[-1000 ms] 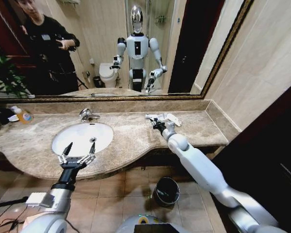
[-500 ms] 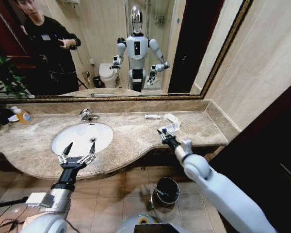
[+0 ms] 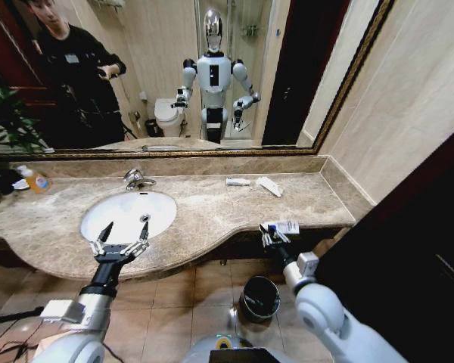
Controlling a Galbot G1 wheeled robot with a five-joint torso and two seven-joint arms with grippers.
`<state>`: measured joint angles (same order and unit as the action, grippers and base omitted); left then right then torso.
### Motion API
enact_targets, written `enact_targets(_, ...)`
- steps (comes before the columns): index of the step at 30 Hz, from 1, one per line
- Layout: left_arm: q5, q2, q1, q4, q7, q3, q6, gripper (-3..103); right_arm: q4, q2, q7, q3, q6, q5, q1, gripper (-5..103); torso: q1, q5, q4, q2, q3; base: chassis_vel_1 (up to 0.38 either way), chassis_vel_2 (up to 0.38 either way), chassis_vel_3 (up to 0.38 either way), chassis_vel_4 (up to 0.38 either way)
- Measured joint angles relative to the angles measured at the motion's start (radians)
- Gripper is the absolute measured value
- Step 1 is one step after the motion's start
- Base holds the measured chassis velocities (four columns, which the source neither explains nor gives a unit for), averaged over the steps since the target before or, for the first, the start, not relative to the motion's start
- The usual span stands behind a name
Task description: Pick up the trash from the sink and place it in the trash bin.
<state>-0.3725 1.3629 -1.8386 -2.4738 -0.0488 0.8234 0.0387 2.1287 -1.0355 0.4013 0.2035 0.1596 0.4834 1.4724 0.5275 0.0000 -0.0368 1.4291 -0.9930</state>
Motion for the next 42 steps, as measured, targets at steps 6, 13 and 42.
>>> enact_targets(6,0.000,0.000,0.000,0.000,0.000,0.000,0.000,100,-0.225,-0.063,-0.169,0.003,-0.163,-0.107,0.004,21,0.000,0.0000,-0.0001,0.000,0.000,0.000,0.000,0.000,0.000)
enact_targets(13,0.000,0.000,0.000,0.000,0.000,0.000,0.000,100,-0.529,-0.121,-0.298,0.000,-0.276,-0.145,-0.033,21,0.000,0.0000,-0.0001,0.000,0.000,0.000,0.000,0.000,0.000)
enact_targets(42,0.000,0.000,0.000,0.000,0.000,0.000,0.000,100,-1.594,-0.366,-0.363,-0.046,-0.670,-0.402,-0.426,21,0.000,-0.0001,-0.0001,0.000,0.000,0.000,0.000,0.000,0.000)
